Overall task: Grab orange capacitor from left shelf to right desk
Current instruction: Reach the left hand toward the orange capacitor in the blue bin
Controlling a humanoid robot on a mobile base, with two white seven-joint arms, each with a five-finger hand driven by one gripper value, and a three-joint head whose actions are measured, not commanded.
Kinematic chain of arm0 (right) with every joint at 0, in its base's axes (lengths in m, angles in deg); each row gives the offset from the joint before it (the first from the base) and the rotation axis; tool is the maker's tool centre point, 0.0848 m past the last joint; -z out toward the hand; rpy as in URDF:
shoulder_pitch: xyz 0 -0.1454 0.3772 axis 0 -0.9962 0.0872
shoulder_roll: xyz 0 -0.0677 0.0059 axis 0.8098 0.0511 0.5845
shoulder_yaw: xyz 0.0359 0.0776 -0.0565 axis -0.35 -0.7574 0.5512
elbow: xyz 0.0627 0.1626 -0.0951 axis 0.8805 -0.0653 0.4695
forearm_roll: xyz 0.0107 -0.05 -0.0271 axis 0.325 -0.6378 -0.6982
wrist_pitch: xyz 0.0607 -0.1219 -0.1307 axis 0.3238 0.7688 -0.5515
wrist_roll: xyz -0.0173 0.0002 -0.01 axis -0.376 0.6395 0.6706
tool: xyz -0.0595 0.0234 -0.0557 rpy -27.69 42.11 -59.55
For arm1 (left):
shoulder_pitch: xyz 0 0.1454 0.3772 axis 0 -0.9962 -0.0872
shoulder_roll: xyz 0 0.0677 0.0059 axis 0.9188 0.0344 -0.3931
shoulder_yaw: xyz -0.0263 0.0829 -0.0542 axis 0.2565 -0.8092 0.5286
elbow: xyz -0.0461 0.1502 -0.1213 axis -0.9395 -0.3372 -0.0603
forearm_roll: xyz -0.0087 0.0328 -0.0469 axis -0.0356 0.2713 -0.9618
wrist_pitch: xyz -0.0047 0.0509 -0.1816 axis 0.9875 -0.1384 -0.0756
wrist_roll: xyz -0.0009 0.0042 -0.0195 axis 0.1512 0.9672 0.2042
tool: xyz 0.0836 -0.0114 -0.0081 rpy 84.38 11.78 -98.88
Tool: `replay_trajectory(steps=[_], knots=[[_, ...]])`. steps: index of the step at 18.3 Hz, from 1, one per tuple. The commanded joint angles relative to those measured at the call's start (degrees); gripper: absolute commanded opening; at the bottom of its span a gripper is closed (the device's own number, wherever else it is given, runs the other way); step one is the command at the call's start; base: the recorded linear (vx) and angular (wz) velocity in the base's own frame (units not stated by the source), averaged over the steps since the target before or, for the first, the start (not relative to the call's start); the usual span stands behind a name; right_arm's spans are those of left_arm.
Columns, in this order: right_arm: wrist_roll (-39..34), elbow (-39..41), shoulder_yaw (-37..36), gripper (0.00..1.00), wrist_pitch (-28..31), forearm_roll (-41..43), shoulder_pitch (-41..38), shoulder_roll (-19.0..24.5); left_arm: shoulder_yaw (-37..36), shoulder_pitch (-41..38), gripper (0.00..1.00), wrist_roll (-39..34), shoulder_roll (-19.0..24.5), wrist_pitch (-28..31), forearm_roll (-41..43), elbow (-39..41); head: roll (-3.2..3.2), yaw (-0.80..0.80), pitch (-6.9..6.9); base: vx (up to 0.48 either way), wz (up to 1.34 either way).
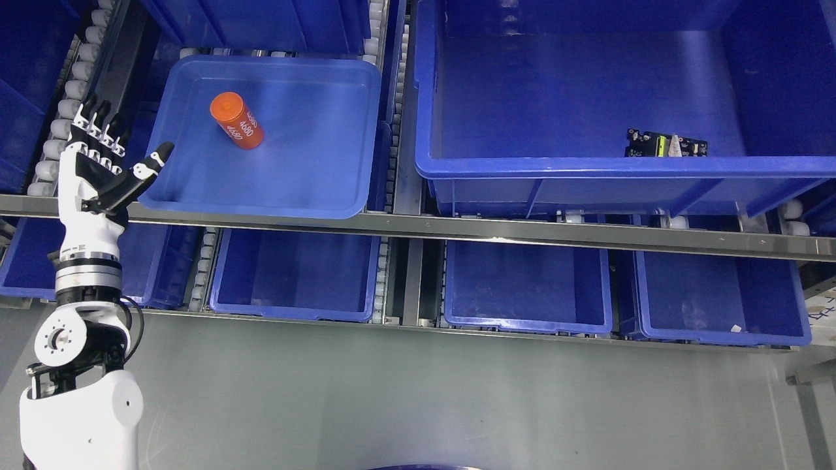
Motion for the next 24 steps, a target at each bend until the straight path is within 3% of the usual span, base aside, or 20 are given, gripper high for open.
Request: replay_trajectory(steps=[1,6,9,13,17,24], knots=[[0.02,1.0,-0.7,1.0,0.05,-0.18,-1.14,-1.0,-0.14,0.12,1.0,-0.04,0.28,0.1,0.04,-0.02,0.0,0.0,0.0,0.0,0.0],[0.02,1.0,-0.7,1.0,-0.04,-0.18,-1.14,-1.0,-0.31,-0.32,1.0,0.05,0.72,0.1,0.04,-0.1,0.0,0.0,0.0,0.0,0.0],[0.02,1.0,-0.7,1.0,0.05,-0.18,-1.14,-1.0,-0.92,0.3,1.0,1.36,3.26,0.1,0.04,-0.71,0.0,0.0,0.0,0.0,0.0],[0.02,1.0,-0.7,1.0,-0.04,-0.18,-1.14,-1.0,-1.19,1.52,1.0,12.76,3.8,-0.77,0.3,-4.4,0.0,0.0,0.0,0.0,0.0],[0.02,1.0,-0.7,1.0,0.05,-0.18,-1.14,-1.0,-1.01,5.03,1.0,16.13,5.02,-0.86,8.37,-9.93,0.0,0.0,0.0,0.0,0.0],[0.02,1.0,-0.7,1.0,0.05,-0.18,-1.14,-1.0,-2.06,10.84,0.99,17.62,4.85,-0.86,13.38,-16.53,0.0,0.0,0.0,0.0,0.0]])
